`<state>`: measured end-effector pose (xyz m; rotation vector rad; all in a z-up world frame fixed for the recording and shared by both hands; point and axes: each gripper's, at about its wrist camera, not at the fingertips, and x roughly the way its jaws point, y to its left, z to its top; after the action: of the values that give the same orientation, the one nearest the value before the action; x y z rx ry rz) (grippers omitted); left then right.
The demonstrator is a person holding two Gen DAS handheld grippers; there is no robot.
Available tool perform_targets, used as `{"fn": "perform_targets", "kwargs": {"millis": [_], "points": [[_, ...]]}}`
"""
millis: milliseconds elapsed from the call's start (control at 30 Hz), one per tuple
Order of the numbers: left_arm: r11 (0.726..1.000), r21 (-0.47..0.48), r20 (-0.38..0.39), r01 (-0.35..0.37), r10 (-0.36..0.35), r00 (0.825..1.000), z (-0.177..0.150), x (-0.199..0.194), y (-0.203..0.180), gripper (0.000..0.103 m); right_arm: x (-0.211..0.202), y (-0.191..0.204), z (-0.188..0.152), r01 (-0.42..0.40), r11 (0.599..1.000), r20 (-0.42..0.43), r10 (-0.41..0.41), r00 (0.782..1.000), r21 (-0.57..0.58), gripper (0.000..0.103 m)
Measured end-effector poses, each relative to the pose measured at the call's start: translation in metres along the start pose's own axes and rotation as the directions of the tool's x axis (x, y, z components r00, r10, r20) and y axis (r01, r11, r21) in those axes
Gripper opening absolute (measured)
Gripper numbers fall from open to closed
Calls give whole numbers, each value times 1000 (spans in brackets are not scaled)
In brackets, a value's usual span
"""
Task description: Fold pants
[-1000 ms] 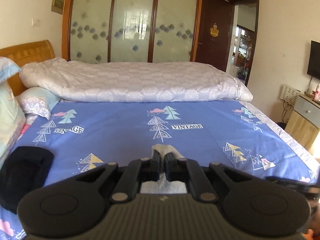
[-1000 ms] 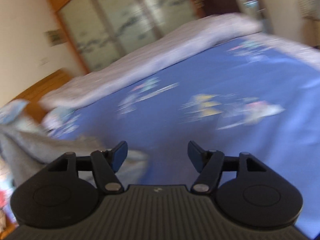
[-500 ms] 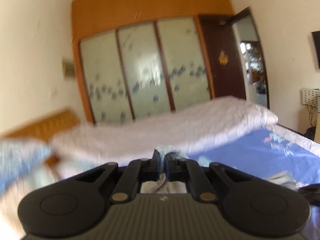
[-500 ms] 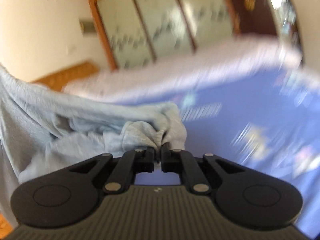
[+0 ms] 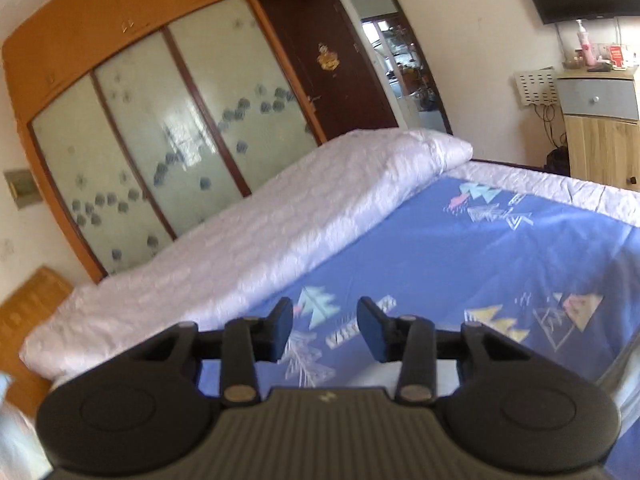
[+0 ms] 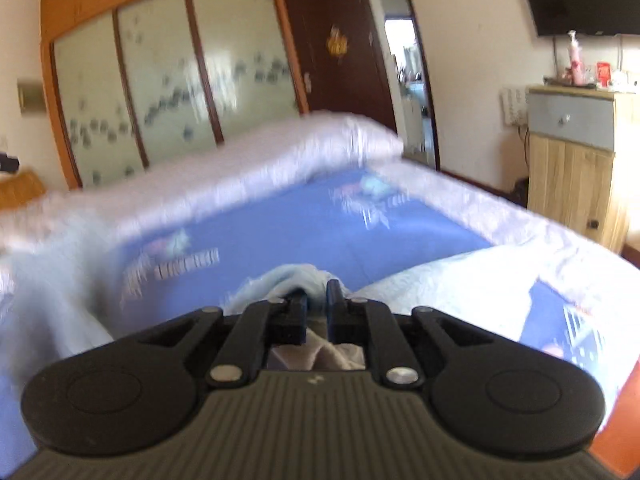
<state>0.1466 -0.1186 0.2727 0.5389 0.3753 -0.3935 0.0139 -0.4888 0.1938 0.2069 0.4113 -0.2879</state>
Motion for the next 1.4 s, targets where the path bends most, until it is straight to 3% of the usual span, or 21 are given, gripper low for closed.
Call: {"fn": "perform_targets", "kwargs": {"millis": [100,200,267,367,433,500,567,600,633,667,767,833,933,967,1000,1033,1067,1100,1133,1233,1400], "points": [[994,-108,-82,-34,25,996,-34,-1,36,38,0,-7,-22,-14,1000,-47,14,999,-4,16],[983,-174,-189,-62,28,982,-83,0,63,40,-5,-5,-37,-54,998,-87,56,995,33,17],[973,-226,-270,-49,-14,963,-123,-1,79,44,-6,3,-47,-76,996,-101,80,992,49,27],[946,-322,-358,-21,-101,928,-179,13,74,53,-10,15,-57,-127,991,-123,132,984,46,42],[903,-428,-389,20,-204,898,-211,29,70,66,-9,28,-63,-169,985,-148,170,974,17,49],[858,-510,-398,63,-300,867,-232,47,64,66,-9,40,-70,-212,977,-179,204,962,-23,57],[835,-548,-427,57,-337,839,-244,68,54,36,-7,54,-80,-252,965,-213,233,949,-66,66],[820,-570,-438,61,-366,821,-245,79,52,7,-5,61,-85,-269,959,-233,241,942,-94,67],[797,-601,-438,65,-396,807,-240,86,55,7,-1,66,-90,-275,954,-254,239,937,-119,67],[787,-613,-418,66,-394,819,-231,87,57,7,2,71,-95,-274,952,-272,230,934,-136,67],[826,-554,-314,99,-318,894,-173,75,71,7,13,77,-108,-278,949,-317,220,923,-151,65],[844,-521,-226,127,-280,933,-125,64,83,7,22,76,-115,-269,951,-345,203,916,-153,64],[859,-490,-93,150,-222,971,-54,57,91,4,28,76,-122,-251,954,-356,180,917,-164,58],[866,-482,-44,131,-173,984,-36,55,89,7,30,75,-122,-241,957,-354,172,919,-162,54],[876,-470,-14,110,-132,991,-21,56,84,18,31,72,-122,-230,961,-350,165,922,-154,52],[888,-451,-17,86,-105,994,-11,61,77,51,32,69,-122,-220,966,-351,160,923,-138,50],[899,-433,-38,70,-96,995,-7,67,72,69,33,67,-121,-218,968,-351,163,922,-122,49],[906,-419,-59,57,-90,994,-9,71,67,76,32,65,-121,-221,969,-351,169,921,-112,49],[912,-406,-81,54,-95,992,-18,73,62,69,31,64,-120,-223,968,-351,171,921,-113,50],[924,-379,-164,56,-126,978,-60,78,51,68,23,64,-117,-242,963,-343,189,920,-119,51],[924,-381,-324,39,-173,930,-144,86,51,70,6,60,-110,-290,954,-326,251,911,-75,52]]}}
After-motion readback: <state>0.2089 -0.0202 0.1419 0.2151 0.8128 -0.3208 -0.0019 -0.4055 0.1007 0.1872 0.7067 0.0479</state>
